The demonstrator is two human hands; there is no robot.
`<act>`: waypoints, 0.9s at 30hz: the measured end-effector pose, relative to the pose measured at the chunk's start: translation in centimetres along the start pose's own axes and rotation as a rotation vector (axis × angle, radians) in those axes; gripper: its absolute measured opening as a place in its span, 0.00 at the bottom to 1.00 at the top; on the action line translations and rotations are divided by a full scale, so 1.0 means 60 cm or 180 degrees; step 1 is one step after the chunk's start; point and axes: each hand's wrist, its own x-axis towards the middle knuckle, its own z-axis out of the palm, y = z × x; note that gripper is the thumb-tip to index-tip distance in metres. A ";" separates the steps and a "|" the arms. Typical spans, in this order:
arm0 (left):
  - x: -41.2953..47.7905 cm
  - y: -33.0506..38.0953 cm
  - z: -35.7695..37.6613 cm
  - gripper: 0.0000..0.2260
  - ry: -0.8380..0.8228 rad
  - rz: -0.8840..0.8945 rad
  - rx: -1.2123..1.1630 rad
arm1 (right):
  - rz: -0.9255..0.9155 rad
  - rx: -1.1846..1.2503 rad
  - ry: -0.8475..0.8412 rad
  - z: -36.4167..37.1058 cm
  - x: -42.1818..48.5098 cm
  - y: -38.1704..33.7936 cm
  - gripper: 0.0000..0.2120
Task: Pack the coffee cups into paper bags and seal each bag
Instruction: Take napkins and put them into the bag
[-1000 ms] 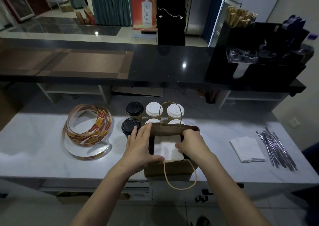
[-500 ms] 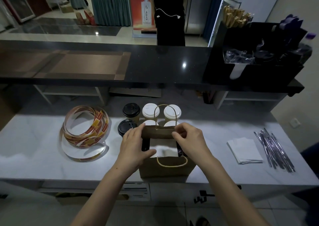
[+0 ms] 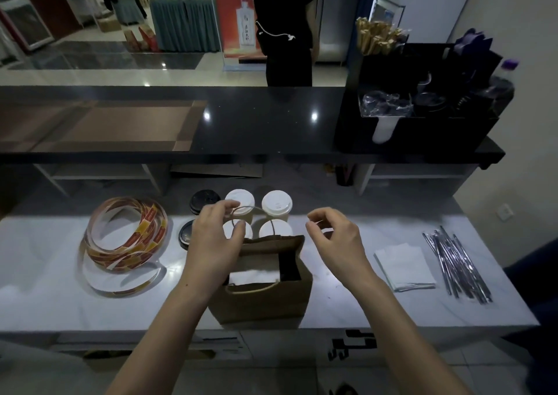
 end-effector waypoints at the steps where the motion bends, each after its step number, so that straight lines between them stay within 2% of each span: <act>1: 0.004 0.017 0.002 0.16 0.0044 0.0075 -0.0017 | -0.0007 -0.0028 0.0013 -0.011 0.003 0.006 0.02; 9: 0.028 0.155 0.067 0.15 0.0050 0.0549 -0.0168 | 0.0105 0.0009 0.0192 -0.116 0.025 0.070 0.03; 13: 0.027 0.216 0.142 0.14 -0.0272 0.0600 -0.0233 | 0.0276 0.0110 0.0336 -0.178 0.032 0.117 0.04; 18: 0.020 0.242 0.220 0.15 -0.0580 0.0839 -0.0032 | 0.0473 0.0121 0.0396 -0.224 0.033 0.167 0.04; 27: 0.001 0.281 0.419 0.14 -0.1184 0.0876 -0.0028 | 0.1060 -0.0045 0.0536 -0.330 0.012 0.320 0.04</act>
